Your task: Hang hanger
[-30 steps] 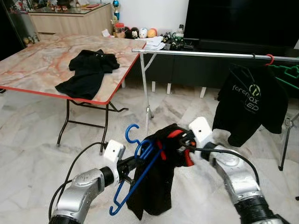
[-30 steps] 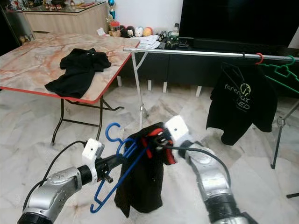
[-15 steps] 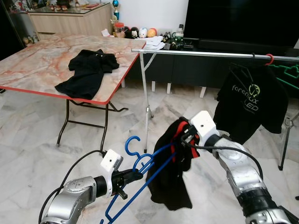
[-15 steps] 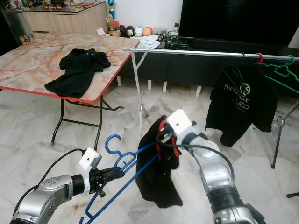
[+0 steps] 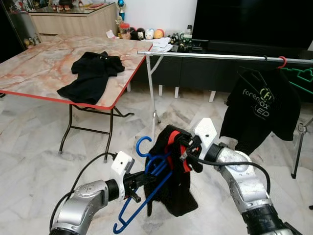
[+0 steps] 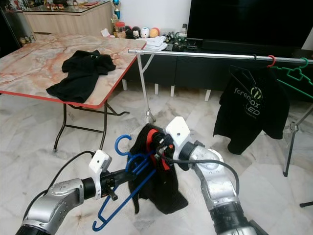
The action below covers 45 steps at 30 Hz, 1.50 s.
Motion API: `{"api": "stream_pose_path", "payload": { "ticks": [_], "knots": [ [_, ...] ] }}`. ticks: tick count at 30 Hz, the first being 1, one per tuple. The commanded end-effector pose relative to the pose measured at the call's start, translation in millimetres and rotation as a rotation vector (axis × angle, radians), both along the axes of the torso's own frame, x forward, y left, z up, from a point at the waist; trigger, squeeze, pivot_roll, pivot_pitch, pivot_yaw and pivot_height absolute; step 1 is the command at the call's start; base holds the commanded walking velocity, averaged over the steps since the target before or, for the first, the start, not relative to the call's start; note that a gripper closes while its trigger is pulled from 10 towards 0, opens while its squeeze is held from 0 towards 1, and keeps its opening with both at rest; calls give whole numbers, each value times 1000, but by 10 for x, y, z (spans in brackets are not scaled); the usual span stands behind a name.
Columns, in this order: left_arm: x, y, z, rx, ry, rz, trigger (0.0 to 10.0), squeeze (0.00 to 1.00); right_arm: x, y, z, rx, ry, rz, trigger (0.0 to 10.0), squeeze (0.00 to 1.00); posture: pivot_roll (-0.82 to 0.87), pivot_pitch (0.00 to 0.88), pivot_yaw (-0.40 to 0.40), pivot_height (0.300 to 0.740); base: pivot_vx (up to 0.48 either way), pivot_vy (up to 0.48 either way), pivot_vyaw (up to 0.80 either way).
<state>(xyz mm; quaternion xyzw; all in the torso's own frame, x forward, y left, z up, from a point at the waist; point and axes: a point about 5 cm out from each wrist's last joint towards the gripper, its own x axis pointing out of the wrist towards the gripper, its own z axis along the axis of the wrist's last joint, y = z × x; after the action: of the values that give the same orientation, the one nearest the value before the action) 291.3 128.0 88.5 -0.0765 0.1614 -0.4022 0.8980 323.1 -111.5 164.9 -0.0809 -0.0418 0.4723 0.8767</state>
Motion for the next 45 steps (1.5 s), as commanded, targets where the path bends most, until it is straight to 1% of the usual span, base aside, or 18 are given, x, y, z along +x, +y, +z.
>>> {"api": "stream_pose_path", "payload": {
  "ticks": [1, 11, 14, 17, 20, 21, 22, 26, 28, 30, 32, 33, 36, 37, 38, 39, 44, 45],
  "knots": [
    [60, 12, 69, -24, -34, 32, 10000, 0, -64, 57, 123, 42, -26, 74, 10000, 0, 41, 45, 15, 740, 0, 0, 0],
    [77, 17, 71, -27, -37, 50, 10000, 0, -97, 55, 138, 63, -11, 97, 10000, 0, 38, 45, 16, 740, 0, 0, 0],
    [115, 67, 119, -72, -51, 109, 10000, 0, -13, -106, 118, 79, -7, -22, 10000, 0, 36, 49, 13, 740, 0, 0, 0],
    [110, 71, 118, -76, -51, 115, 10000, 0, -35, -114, 126, 98, 11, -10, 10000, 0, 38, 56, 12, 740, 0, 0, 0],
    [111, 81, 114, -82, -55, 133, 10000, 0, -31, -194, 49, 39, 38, -41, 10000, 0, 43, 53, 10, 740, 0, 0, 0],
    [116, 90, 121, -86, -58, 139, 10000, 0, -1, -270, 5, 12, 55, -92, 10000, 0, 41, 52, 11, 740, 0, 0, 0],
    [117, 93, 125, -88, -59, 139, 10000, 0, 8, -292, -2, 10, 58, -107, 10000, 0, 41, 52, 11, 740, 0, 0, 0],
    [120, 102, 139, -94, -60, 139, 10000, 0, 14, -326, -4, 5, 60, -129, 10000, 0, 36, 55, 14, 740, 0, 0, 0],
    [123, 90, 150, -102, -62, 138, 10000, 0, 38, -358, -54, -48, 64, -178, 10000, 0, 37, 54, 13, 740, 0, 0, 0],
    [122, 88, 150, -102, -62, 138, 10000, 0, 38, -358, -55, -49, 64, -180, 10000, 0, 37, 54, 13, 740, 0, 0, 0],
    [61, 8, 166, -117, -55, 60, 10000, 0, 110, -309, 23, 16, 35, -256, 10000, 0, 36, 53, 15, 740, 0, 0, 0],
    [52, -3, 169, -120, -53, 49, 10000, 0, 120, -302, 34, 26, 31, -267, 10000, 0, 36, 53, 15, 740, 0, 0, 0],
    [6, -41, 208, -138, -53, -11, 10000, 0, 154, -193, 124, 65, 3, -256, 10000, 0, 38, 51, 18, 740, 0, 0, 0],
    [6, -41, 208, -138, -53, -11, 10000, 0, 154, -193, 124, 65, 3, -256, 10000, 0, 38, 51, 18, 740, 0, 0, 0],
    [-11, -57, 235, -144, -56, -36, 10000, 0, 175, -92, 198, 101, -15, -230, 10000, 0, 40, 50, 18, 740, 0, 0, 0],
    [-16, -65, 247, -147, -60, -46, 10000, 0, 192, -43, 231, 113, -20, -223, 10000, 0, 40, 49, 19, 740, 0, 0, 0],
    [0, -76, 304, -152, -84, -42, 10000, 0, 227, 151, 283, 91, -21, -159, 10000, 0, 50, 45, 15, 740, 0, 0, 0],
    [20, -79, 351, -178, -96, -25, 10000, 0, 209, 192, 258, 64, -10, -120, 10000, 0, 53, 44, 13, 740, 0, 0, 0]
  ]
}}
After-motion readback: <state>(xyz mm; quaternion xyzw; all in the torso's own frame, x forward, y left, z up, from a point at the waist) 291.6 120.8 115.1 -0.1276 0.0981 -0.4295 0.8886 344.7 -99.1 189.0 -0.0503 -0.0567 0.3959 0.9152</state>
